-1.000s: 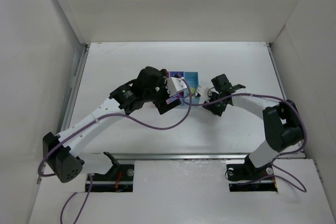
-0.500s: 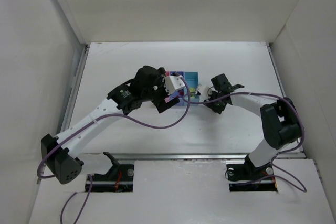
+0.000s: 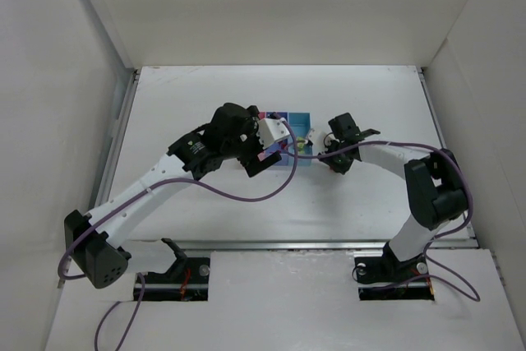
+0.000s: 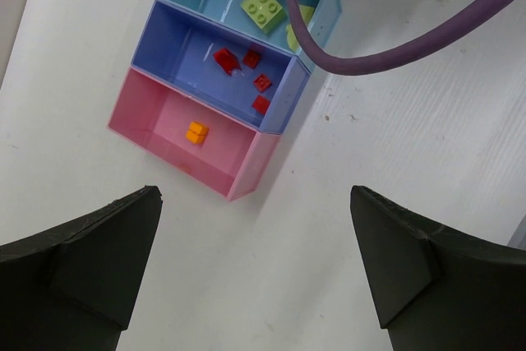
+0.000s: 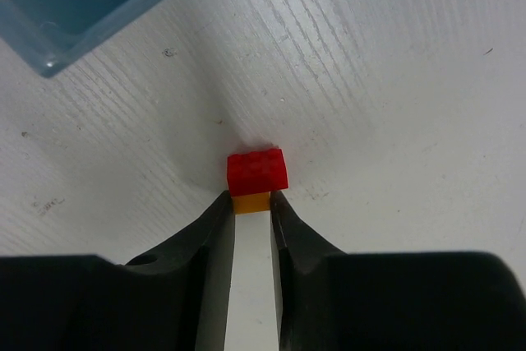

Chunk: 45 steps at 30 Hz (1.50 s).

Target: Sort the legos into containers by color

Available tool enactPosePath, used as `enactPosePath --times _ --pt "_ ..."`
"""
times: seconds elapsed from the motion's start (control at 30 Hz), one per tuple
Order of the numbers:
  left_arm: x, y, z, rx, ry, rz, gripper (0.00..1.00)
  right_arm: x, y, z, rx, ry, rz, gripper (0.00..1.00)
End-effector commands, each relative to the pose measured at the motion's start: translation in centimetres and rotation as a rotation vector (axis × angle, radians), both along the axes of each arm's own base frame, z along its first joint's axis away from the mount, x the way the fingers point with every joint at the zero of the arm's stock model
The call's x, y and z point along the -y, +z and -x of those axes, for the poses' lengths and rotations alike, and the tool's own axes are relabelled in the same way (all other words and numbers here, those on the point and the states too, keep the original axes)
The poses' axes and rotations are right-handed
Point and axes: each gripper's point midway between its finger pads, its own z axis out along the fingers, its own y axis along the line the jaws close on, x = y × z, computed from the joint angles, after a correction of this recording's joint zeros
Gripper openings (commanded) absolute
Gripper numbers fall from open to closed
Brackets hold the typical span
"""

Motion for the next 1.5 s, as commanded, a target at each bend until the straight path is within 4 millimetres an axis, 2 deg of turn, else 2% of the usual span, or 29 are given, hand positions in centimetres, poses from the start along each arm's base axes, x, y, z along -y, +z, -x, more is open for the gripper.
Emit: enactPosePath --times 0.0,0.03,0.07,0.1,0.37,0.53,0.67,0.7,0.73,0.8,0.9,1.17,1.27,1.33,1.4,1.47 --pt "-0.1 1.6 -0.1 0.034 0.01 0.042 1.0 -0.9 1.4 -1.6 0.045 -0.014 -0.046 0.27" --pt "-0.1 1.6 -0.1 0.034 0.01 0.042 1.0 -0.8 1.4 -1.4 0.034 -0.024 -0.047 0.31" --pt "-0.1 1.6 -0.1 0.034 0.01 0.042 1.0 -1.0 1.4 -1.7 0.034 -0.035 -0.052 0.48" --pt "-0.1 1.6 -0.1 0.034 0.01 0.042 1.0 -1.1 1.7 -1.9 0.04 -0.046 -0.06 0.53" --pt "-0.2 1.6 -0.2 0.038 0.017 0.038 1.0 -0.6 1.5 -2.2 0.05 -0.068 -0.035 0.49" --pt "-0.2 1.6 -0.2 0.038 0.017 0.038 1.0 -0.8 1.1 -1.0 0.013 -0.055 -0.052 0.49" --pt "-0.3 1.2 -0.1 0.031 0.017 0.032 1.0 -1.4 1.4 -1.0 0.022 -0.051 -0.074 0.49" --pt "-0.3 1.2 -0.1 0.031 0.017 0.032 1.0 -1.2 1.0 -1.0 0.011 -0.068 -0.065 0.49" --pt "-0.3 1.2 -0.1 0.031 0.017 0.032 1.0 -1.3 0.4 -0.8 -0.002 -0.064 -0.05 0.48" --pt "-0.3 1.2 -0.1 0.031 0.017 0.032 1.0 -1.6 0.7 -1.4 0.008 -0.063 -0.055 0.43" --pt "-0.3 1.2 -0.1 0.031 0.017 0.032 1.0 -1.4 0.6 -1.3 0.003 -0.067 -0.043 0.34" --pt "-0.5 1.5 -0.1 0.041 0.025 0.035 1.0 -1.5 0.8 -1.5 0.021 -0.067 -0.051 0.18" --pt "-0.5 1.5 -0.1 0.041 0.025 0.035 1.0 -1.7 1.1 -1.4 0.022 -0.079 -0.071 0.2" --pt "-0.6 1.1 0.0 0.035 0.025 0.028 1.0 -2.2 1.4 -1.6 0.022 -0.069 -0.094 0.26" --pt "-0.6 1.1 0.0 0.035 0.025 0.028 1.0 -2.2 1.1 -1.4 0.007 -0.094 -0.1 0.4" --pt "-0.6 1.4 0.1 0.041 0.025 0.035 1.0 -2.2 1.1 -1.8 0.012 -0.098 -0.093 0.46"
